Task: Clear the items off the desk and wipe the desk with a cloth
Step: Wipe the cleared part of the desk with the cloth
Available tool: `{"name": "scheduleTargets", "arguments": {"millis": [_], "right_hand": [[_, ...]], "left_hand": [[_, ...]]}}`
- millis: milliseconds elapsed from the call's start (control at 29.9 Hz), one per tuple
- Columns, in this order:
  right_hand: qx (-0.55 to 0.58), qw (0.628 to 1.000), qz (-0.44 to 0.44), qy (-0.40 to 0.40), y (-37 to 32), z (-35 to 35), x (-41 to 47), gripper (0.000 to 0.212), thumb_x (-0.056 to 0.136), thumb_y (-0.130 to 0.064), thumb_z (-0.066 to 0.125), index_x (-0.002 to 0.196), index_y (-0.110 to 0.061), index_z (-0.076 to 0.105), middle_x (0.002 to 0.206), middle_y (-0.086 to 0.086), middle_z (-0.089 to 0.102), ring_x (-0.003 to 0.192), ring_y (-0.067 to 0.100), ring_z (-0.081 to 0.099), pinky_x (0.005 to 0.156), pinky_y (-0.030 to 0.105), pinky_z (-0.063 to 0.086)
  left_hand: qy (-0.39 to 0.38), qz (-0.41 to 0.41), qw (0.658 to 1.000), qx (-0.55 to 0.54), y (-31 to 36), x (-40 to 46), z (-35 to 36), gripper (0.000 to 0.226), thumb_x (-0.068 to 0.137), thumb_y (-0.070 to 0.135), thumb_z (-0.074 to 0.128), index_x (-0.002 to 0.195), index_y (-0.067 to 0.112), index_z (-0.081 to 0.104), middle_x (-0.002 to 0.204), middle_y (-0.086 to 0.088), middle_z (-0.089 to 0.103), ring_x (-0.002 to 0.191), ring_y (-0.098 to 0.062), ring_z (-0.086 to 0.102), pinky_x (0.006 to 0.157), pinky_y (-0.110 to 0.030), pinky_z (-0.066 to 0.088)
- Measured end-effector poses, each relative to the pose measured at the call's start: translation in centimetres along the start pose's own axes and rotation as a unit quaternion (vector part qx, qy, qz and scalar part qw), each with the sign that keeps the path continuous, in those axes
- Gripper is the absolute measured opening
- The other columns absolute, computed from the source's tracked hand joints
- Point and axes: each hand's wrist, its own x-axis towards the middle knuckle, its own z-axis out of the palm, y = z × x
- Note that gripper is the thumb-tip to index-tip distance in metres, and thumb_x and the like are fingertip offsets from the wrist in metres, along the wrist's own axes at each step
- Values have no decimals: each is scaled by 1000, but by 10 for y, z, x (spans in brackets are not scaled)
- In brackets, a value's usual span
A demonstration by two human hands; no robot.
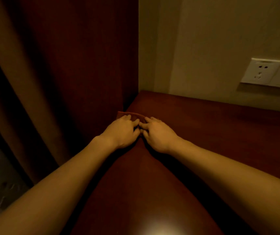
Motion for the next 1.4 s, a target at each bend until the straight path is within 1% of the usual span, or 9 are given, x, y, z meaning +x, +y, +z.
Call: {"name": "scheduleTargets", "arguments": {"millis": [234,367,601,735,835,1002,1069,1202,1403], "right_hand": [[-13,1000,-3,-17,-14,-1,-27,45,102,-27,32,145,-17,40,152,17,33,141,35,28,116,41,23],[-12,1000,-9,-7,-27,5,-56,44,101,-27,32,142,-16,44,146,16,40,135,36,34,114,43,27],[-12,1000,-3,-5,-56,6,-109,44,102,-25,32,142,-13,43,148,20,37,138,36,31,117,42,22],[-16,1000,-7,-8,-71,5,-136,44,102,-25,31,143,-12,42,148,20,37,138,37,31,117,43,22],[-23,1000,-18,-10,-78,6,-149,43,102,-26,32,141,-13,44,144,20,41,135,37,34,112,44,28],[3,1000,-14,-20,-76,3,-141,37,100,-30,36,130,-18,54,129,14,52,120,34,46,98,48,44],[2,1000,-16,-18,-72,6,-132,38,101,-31,36,133,-19,52,132,14,50,125,35,44,102,47,41],[-5,1000,-24,-16,-67,6,-112,43,103,-30,32,143,-17,42,151,16,35,141,35,27,114,42,25],[-5,1000,-20,-13,-61,1,-77,44,102,-25,33,143,-14,42,150,18,37,139,35,30,114,41,25]], "left_hand": [[0,-10,1000,3,12,-36,1,49,102,32,29,149,17,28,153,-20,25,141,-30,23,112,-35,21],[9,4,1000,6,20,-70,1,46,101,31,31,145,18,34,150,-16,32,139,-26,28,109,-34,26],[-9,-13,1000,5,30,-121,4,50,101,37,29,149,23,26,156,-15,21,145,-26,17,113,-34,21],[-5,-16,1000,17,35,-148,6,51,101,38,28,150,24,25,156,-14,21,145,-25,18,113,-35,22],[-11,-14,1000,25,37,-164,7,51,101,39,27,150,24,25,156,-13,22,144,-24,19,113,-36,23],[-41,-17,999,24,36,-159,-3,52,100,39,29,150,24,26,156,-14,22,143,-27,21,113,-39,23],[-45,-13,998,28,34,-151,-5,52,100,38,29,149,22,27,154,-15,26,141,-27,26,111,-39,25],[-42,-16,999,29,24,-129,-7,52,99,37,32,148,21,29,150,-15,32,137,-28,32,109,-36,28],[-28,-24,999,17,6,-92,-4,53,99,41,32,149,23,28,153,-15,27,140,-28,27,110,-37,27]]}}
